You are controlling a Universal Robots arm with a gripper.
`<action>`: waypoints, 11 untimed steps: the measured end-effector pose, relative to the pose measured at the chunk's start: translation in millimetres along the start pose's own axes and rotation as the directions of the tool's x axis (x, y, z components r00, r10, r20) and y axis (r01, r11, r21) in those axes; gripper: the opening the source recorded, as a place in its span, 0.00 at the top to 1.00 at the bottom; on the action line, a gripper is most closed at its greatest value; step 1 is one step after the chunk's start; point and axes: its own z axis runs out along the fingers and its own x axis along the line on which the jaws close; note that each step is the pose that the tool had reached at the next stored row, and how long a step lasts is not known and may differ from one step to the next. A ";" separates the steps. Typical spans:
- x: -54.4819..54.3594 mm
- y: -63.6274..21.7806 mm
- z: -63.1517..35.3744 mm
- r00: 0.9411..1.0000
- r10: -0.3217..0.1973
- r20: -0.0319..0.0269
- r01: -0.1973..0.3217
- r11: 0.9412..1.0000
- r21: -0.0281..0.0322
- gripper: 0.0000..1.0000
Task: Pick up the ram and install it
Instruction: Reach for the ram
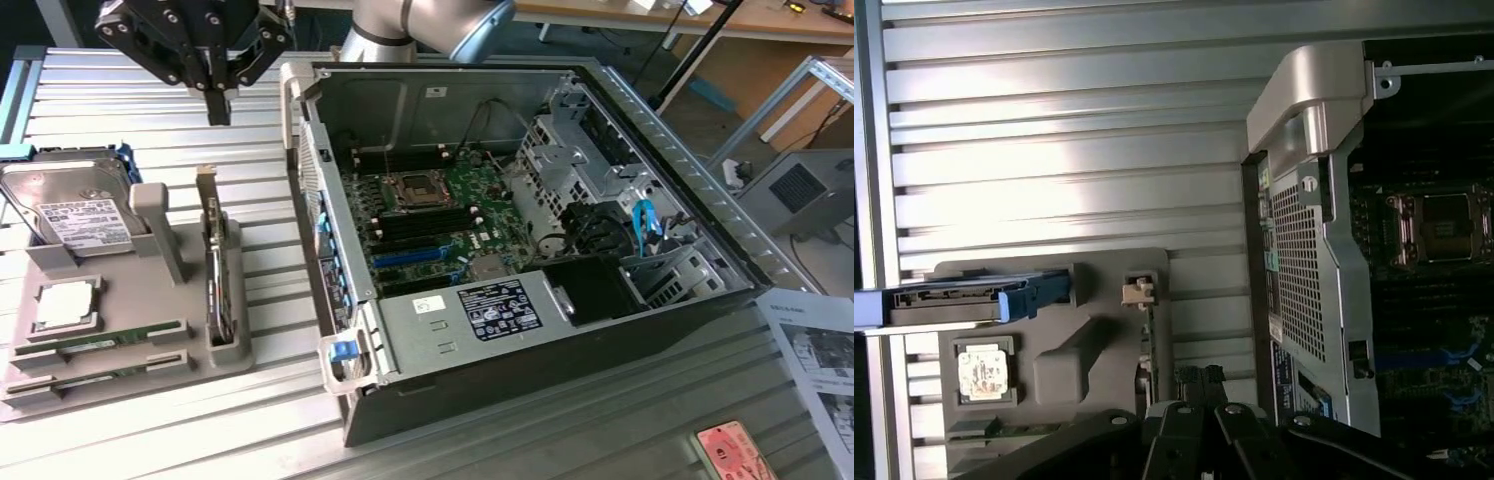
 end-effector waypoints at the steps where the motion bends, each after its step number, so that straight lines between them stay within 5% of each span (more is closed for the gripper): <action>1: 2.5 -0.2 -0.1 1.000 0.000 0.000 0.000 1.000 0.000 0.89; 11: 29.9 -2.3 -0.7 1.000 0.000 0.000 0.000 1.000 0.000 0.89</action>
